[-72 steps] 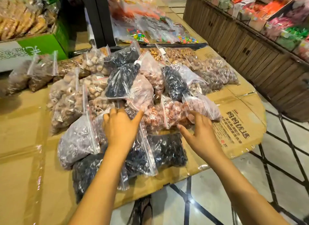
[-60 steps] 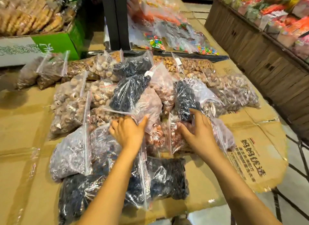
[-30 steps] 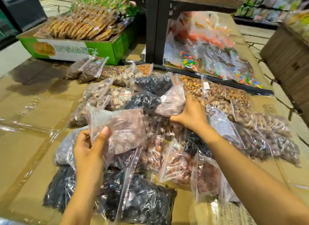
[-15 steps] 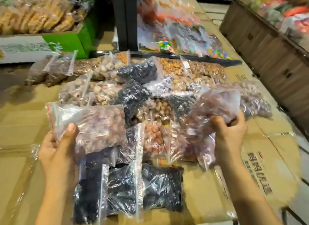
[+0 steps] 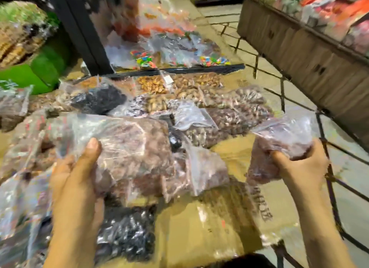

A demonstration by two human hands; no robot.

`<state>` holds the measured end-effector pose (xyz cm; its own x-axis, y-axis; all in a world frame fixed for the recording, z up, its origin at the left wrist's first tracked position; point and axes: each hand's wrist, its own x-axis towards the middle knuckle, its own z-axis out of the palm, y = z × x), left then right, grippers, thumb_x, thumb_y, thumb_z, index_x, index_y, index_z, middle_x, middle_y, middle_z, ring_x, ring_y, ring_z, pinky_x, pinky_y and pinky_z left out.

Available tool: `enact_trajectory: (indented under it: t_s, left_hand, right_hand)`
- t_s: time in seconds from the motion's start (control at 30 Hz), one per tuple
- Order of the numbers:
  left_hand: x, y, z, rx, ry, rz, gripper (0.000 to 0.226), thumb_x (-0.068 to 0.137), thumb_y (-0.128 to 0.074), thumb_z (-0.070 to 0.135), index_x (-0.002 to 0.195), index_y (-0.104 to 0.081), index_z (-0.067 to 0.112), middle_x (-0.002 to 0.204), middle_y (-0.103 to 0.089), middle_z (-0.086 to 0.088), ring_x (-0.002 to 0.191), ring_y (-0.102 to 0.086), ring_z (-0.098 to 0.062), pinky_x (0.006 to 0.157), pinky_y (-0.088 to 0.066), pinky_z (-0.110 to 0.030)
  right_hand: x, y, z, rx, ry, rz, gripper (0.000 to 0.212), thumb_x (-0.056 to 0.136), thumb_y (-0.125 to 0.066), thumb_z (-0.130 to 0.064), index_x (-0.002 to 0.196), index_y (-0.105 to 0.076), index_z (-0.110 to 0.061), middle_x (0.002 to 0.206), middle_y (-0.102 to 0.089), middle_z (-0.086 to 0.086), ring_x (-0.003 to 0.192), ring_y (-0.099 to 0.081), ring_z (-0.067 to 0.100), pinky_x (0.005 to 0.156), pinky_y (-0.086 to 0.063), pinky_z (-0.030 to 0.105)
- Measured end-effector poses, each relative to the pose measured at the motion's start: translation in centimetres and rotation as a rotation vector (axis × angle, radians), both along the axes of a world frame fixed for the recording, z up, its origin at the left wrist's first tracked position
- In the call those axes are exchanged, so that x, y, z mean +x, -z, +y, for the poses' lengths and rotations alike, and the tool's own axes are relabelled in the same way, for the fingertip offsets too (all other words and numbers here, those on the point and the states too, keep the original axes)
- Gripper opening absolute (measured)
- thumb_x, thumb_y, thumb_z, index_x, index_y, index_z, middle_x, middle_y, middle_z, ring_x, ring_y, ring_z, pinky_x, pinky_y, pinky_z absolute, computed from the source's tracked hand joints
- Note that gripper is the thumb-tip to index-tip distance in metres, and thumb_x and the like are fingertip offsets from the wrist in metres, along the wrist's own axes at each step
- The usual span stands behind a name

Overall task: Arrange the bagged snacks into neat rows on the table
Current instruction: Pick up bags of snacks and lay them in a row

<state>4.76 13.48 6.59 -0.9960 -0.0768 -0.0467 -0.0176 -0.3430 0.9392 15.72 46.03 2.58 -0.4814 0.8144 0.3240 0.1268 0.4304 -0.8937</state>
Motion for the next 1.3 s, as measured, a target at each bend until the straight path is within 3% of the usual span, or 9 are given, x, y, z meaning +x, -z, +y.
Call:
enact_trajectory:
  t_s: [0.13,0.4,0.57,0.67,0.77,0.87,1.0,1.17,1.3]
  left_hand:
    - [1.0,1.7,9.6,-0.076,0.109,-0.048,0.018,0.091,-0.059,0.023,0.074,-0.053,0.017,0.050,-0.049,0.010,0.036,-0.040,0.000,0.038,-0.030,-0.011]
    - [2.4,6.3,20.6,-0.382,0.429,-0.492,0.019,0.094,-0.054,0.012,0.081,-0.059,-0.002,0.066,-0.067,-0.016,0.046,-0.063,-0.021,0.045,-0.053,-0.031]
    - [3.4,8.1,22.0,-0.788,0.359,-0.396,0.022,0.098,-0.047,0.012,0.087,-0.061,0.001,0.079,-0.072,-0.015,0.064,-0.071,-0.025,0.058,-0.060,-0.037]
    - [3.5,7.8,22.2,-0.841,0.307,-0.271,0.031,0.095,-0.049,0.031,0.083,-0.061,0.005,0.078,-0.070,-0.016,0.067,-0.069,-0.032,0.062,-0.058,-0.049]
    - [3.5,6.2,23.4,-0.729,0.406,-0.240,0.070,0.069,-0.050,0.076,0.101,-0.060,0.014,0.089,-0.069,-0.011,0.071,-0.065,-0.022,0.067,-0.056,-0.041]
    - [3.0,5.4,25.5,-0.659,0.600,-0.367,0.088,0.056,-0.048,0.090,0.115,-0.060,0.026,0.107,-0.069,-0.004,0.089,-0.067,-0.021,0.086,-0.054,-0.041]
    - [2.8,5.3,28.2,-0.898,0.566,-0.275,0.058,0.078,-0.050,0.069,0.089,-0.070,0.015,0.066,-0.060,0.000,0.060,-0.056,-0.016,0.067,-0.051,-0.027]
    - [2.1,5.8,30.3,-1.178,0.490,-0.077,0.047,0.092,-0.057,0.037,0.050,-0.054,0.017,0.043,-0.045,0.006,0.042,-0.041,-0.013,0.057,-0.047,-0.025]
    - [2.6,5.8,30.6,-1.245,0.417,-0.018,0.043,0.097,-0.046,0.014,0.054,-0.044,0.013,0.052,-0.050,-0.001,0.041,-0.041,-0.013,0.045,-0.047,-0.021]
  right_hand:
    - [1.7,1.1,6.1,-0.011,-0.113,-0.028,0.051,0.048,-0.062,-0.038,0.094,-0.057,-0.018,0.080,-0.059,-0.014,0.067,-0.055,-0.015,0.059,-0.039,0.002]
    - [1.6,2.9,12.6,-0.075,-0.453,-0.175,0.059,0.040,-0.064,-0.039,0.098,-0.055,-0.037,0.088,-0.063,-0.021,0.075,-0.059,-0.013,0.069,-0.044,0.004]
    - [1.0,5.4,13.9,-0.045,-0.666,-0.408,0.077,0.045,-0.078,-0.038,0.116,-0.049,-0.045,0.107,-0.066,-0.013,0.101,-0.061,0.006,0.089,-0.051,0.034]
    - [0.7,6.3,14.5,-0.127,-0.691,-0.398,0.080,0.045,-0.074,-0.037,0.121,-0.050,-0.039,0.110,-0.064,-0.017,0.103,-0.058,-0.003,0.089,-0.047,0.023]
    - [0.3,6.6,14.6,-0.195,-0.740,-0.370,0.083,0.042,-0.070,-0.038,0.122,-0.048,-0.036,0.111,-0.058,-0.025,0.101,-0.052,-0.018,0.081,-0.039,0.002]
    - [-0.3,7.0,14.1,-0.228,-0.794,-0.367,0.082,0.044,-0.074,-0.031,0.122,-0.048,-0.040,0.112,-0.061,-0.022,0.103,-0.054,-0.012,0.085,-0.042,0.011]
    - [-0.4,7.4,13.2,-0.242,-0.865,-0.341,0.082,0.054,-0.079,-0.008,0.120,-0.046,-0.042,0.110,-0.062,-0.019,0.100,-0.056,-0.010,0.085,-0.043,0.012]
    - [0.2,7.7,13.2,-0.237,-0.882,-0.327,0.085,0.052,-0.079,-0.018,0.129,-0.046,-0.034,0.117,-0.061,-0.015,0.108,-0.057,0.001,0.095,-0.047,0.029]
    - [0.9,7.6,13.3,-0.201,-0.863,-0.301,0.083,0.048,-0.076,-0.026,0.119,-0.042,-0.054,0.120,-0.057,-0.021,0.112,-0.053,-0.003,0.095,-0.042,0.021]
